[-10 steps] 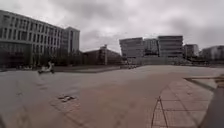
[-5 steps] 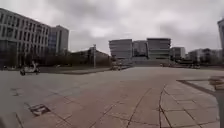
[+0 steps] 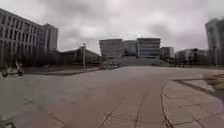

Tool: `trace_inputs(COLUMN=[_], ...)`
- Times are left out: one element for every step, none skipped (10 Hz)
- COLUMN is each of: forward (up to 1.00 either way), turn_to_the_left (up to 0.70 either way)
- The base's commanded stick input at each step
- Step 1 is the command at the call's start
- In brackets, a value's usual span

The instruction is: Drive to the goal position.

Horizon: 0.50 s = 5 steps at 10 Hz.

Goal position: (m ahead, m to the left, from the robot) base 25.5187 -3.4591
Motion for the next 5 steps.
trace_inputs(forward=[1.0, 1.0, 1.0, 1.0, 1.0], turn_to_the_left=[-0.01, -0.07, -0.16, -0.25, -0.25])
